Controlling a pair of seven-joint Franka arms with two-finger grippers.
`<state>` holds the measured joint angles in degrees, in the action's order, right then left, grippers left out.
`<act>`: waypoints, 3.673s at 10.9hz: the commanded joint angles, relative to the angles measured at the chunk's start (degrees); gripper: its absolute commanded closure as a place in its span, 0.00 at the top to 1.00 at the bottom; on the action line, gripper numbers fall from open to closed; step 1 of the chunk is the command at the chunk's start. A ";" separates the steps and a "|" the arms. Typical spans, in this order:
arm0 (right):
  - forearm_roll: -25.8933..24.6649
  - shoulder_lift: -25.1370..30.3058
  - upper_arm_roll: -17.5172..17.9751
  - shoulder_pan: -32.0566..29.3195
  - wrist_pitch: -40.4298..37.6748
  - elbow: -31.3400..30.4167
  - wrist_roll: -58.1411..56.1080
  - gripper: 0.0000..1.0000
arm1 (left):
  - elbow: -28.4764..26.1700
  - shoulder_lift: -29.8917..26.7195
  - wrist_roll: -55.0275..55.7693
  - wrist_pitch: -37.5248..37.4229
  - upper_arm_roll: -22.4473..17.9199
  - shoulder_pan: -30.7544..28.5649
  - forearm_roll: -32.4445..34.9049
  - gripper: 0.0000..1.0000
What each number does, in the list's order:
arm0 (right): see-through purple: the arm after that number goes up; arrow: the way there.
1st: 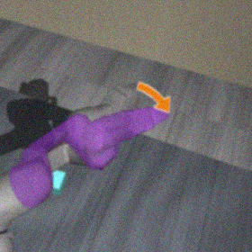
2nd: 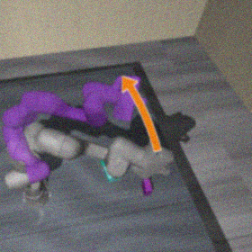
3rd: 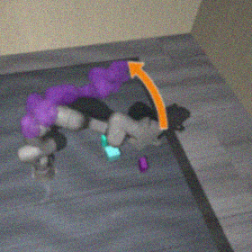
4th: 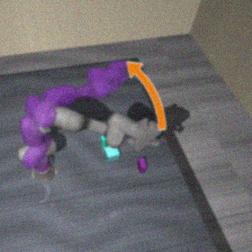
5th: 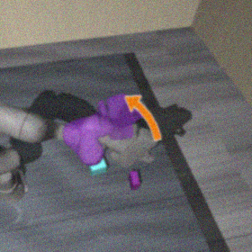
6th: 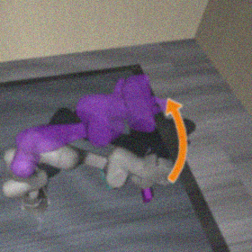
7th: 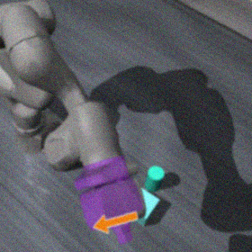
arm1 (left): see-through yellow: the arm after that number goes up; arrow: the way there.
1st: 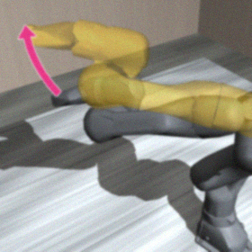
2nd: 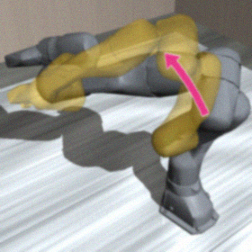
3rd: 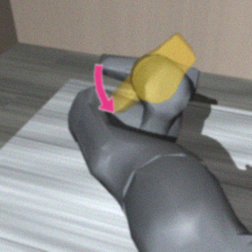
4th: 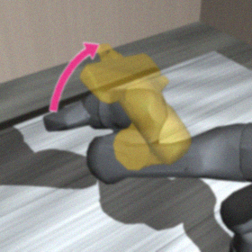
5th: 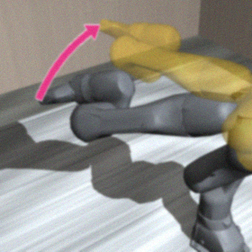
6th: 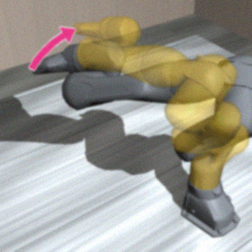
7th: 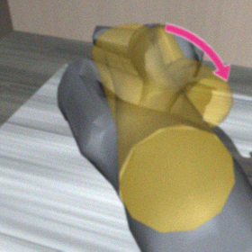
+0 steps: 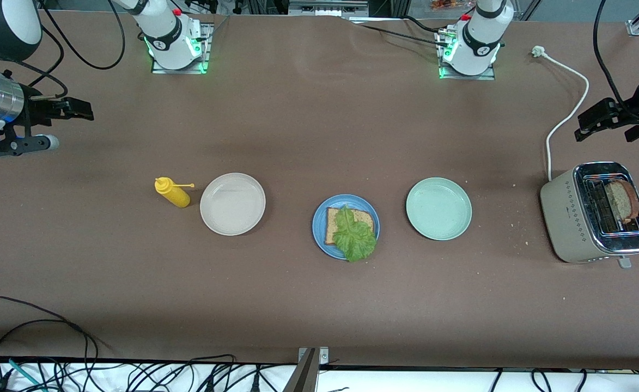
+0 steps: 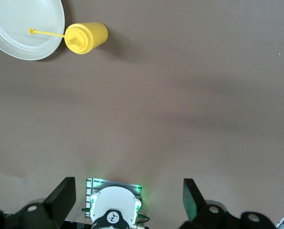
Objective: Make sandwich in blue plate with both arms
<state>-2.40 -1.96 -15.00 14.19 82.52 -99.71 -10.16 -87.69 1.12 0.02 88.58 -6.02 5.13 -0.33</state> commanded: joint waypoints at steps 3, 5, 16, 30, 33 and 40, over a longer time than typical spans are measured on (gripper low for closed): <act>0.03 -0.24 0.15 -0.12 -1.49 1.19 -0.91 1.00 | 1.55 0.38 0.07 -1.31 0.22 0.32 1.83 1.00; 0.03 -0.15 0.24 -0.12 -2.36 1.19 -0.91 1.00 | 1.55 0.38 0.07 -1.31 0.22 0.32 1.83 1.00; -0.06 -0.24 0.32 0.14 -2.37 1.54 -0.91 1.00 | 1.55 0.29 -0.10 -1.31 0.04 -0.12 1.74 1.00; 24.07 -18.41 -0.29 -13.20 9.76 0.22 -40.92 1.00 | 1.47 0.38 -0.19 -1.31 -0.05 -0.56 1.74 1.00; 37.16 -26.58 -0.20 -16.99 9.50 0.48 -66.13 1.00 | 1.55 0.38 -0.19 -1.31 -0.05 -0.56 1.74 1.00; 59.33 -38.28 0.15 -17.61 8.97 0.83 -108.17 1.00 | 1.47 0.29 -0.19 -1.31 -0.05 -0.56 1.65 1.00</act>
<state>50.88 -36.60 -15.25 -2.87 92.43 -100.32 -107.16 -87.55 1.17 0.02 88.56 -6.26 4.63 -0.33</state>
